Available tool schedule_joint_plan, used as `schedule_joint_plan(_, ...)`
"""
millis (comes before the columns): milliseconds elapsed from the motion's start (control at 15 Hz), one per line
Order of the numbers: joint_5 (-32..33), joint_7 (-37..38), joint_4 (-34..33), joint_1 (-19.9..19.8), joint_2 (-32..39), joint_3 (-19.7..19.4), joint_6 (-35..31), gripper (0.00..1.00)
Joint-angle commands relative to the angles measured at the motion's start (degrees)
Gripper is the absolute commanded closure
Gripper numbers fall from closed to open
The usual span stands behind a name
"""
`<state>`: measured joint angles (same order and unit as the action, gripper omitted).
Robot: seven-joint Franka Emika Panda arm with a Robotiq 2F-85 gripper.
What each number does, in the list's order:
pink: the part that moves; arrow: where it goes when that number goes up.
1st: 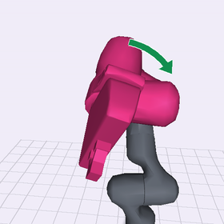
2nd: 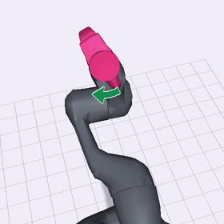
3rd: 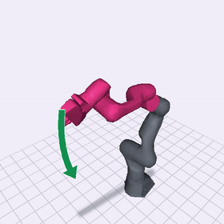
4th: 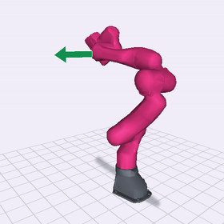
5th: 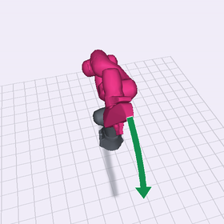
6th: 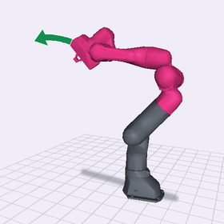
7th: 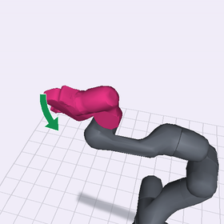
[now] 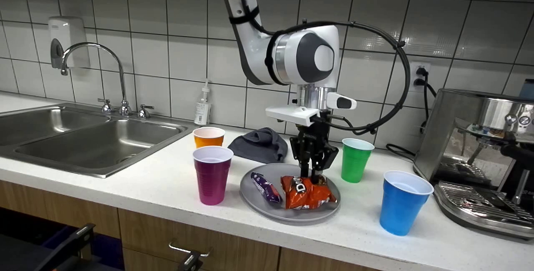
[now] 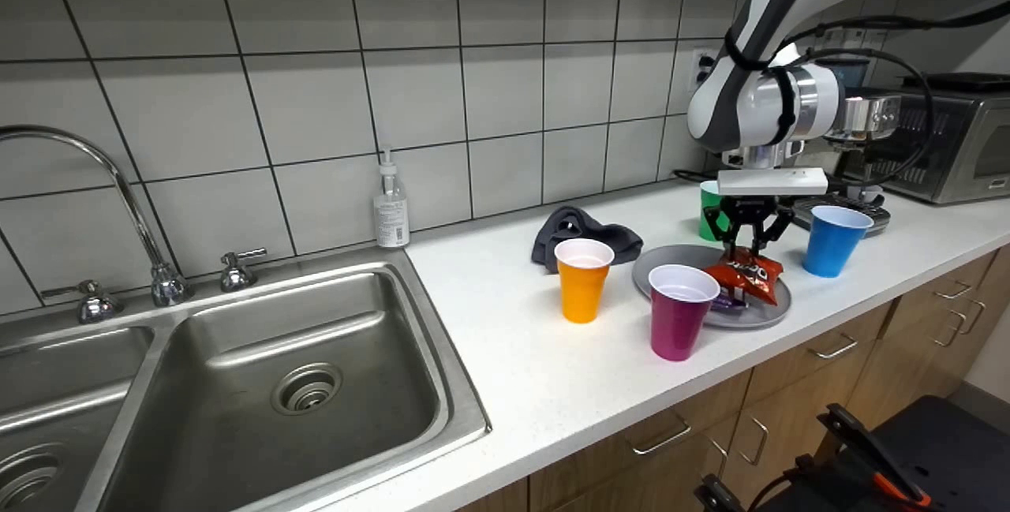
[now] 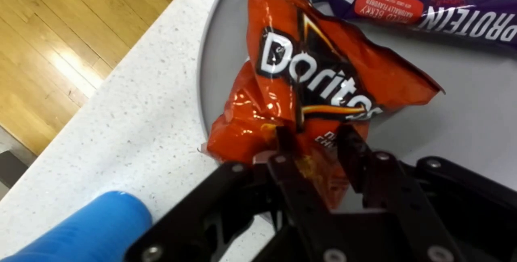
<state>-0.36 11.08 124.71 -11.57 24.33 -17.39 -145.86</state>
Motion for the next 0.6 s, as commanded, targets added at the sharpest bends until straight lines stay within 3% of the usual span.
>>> schedule_joint_plan(0, -1.14, -1.64, -0.99, -1.68, 0.29, 1.19, -0.26, 0.97)
schedule_joint_plan(533, -0.89, -1.69, -0.94, -1.74, -0.13, 1.26, -0.23, 1.0)
